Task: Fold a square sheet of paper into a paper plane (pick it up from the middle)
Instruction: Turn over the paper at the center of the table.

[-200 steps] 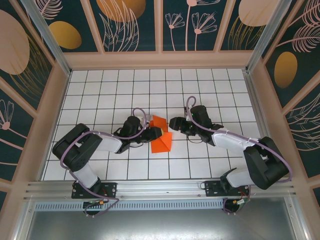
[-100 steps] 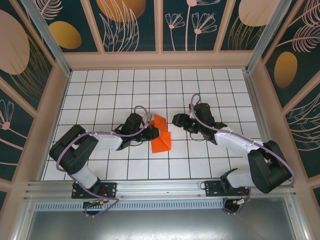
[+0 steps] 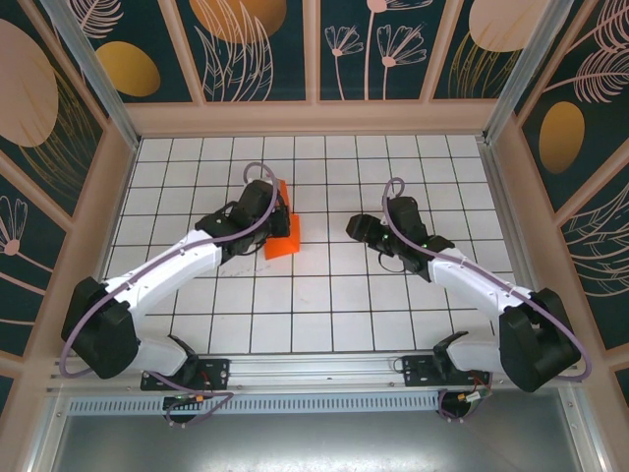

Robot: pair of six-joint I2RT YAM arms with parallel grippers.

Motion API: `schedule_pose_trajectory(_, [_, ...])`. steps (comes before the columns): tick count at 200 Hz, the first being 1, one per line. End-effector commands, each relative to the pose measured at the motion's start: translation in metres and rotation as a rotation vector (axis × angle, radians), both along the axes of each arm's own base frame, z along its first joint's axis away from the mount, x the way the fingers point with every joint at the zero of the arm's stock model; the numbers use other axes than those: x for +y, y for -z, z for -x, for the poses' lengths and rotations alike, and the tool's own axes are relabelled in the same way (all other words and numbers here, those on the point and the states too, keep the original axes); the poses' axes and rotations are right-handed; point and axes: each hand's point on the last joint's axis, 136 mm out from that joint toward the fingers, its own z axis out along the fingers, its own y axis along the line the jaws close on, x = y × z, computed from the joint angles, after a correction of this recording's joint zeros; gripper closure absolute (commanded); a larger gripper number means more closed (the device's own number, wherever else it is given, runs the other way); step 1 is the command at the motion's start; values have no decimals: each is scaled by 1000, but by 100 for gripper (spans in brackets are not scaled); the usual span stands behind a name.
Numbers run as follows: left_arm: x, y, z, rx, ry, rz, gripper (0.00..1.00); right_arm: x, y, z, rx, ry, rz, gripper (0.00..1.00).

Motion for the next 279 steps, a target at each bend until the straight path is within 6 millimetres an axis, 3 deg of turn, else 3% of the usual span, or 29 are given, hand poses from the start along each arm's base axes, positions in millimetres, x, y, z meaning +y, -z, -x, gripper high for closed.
schedule_pose_trajectory(1, [50,10,5,44,-106,-297,96,-15,-8,-6,-30,57,45,28])
schedule_pose_trajectory(29, [77,17,-3,60,-212,-516,96,-33,-4,-7,-29,129,69,13])
schedule_pose_trajectory(50, [96,31,-3,102,-269,-709,96,-43,-3,-8,-27,162,73,12])
schedule_pose_trajectory(71, [99,54,-4,146,-273,-877,95,-51,0,-8,-17,188,71,12])
schedule_pose_trajectory(91, [87,75,-6,165,-244,-956,95,-57,2,-8,-8,210,60,12])
schedule_pose_trajectory(124, [49,112,-8,177,-162,-987,95,-62,5,-8,3,228,35,12])
schedule_pose_trajectory(146, [18,137,-4,207,-76,-911,95,-65,8,-8,13,235,36,13])
schedule_pose_trajectory(176, [-9,148,0,214,-28,-803,91,-64,9,-7,17,221,20,13])
schedule_pose_trajectory(195, [-20,149,0,215,-13,-738,85,-63,10,-7,21,219,16,13])
schedule_pose_trajectory(227, [-48,134,1,198,50,-554,62,-63,12,-7,26,215,9,13])
schedule_pose_trajectory(259, [-99,93,9,141,181,-210,35,-62,11,-7,27,207,7,13])
schedule_pose_trajectory(279, [-117,63,14,101,235,-45,23,-60,11,-6,27,198,3,14])
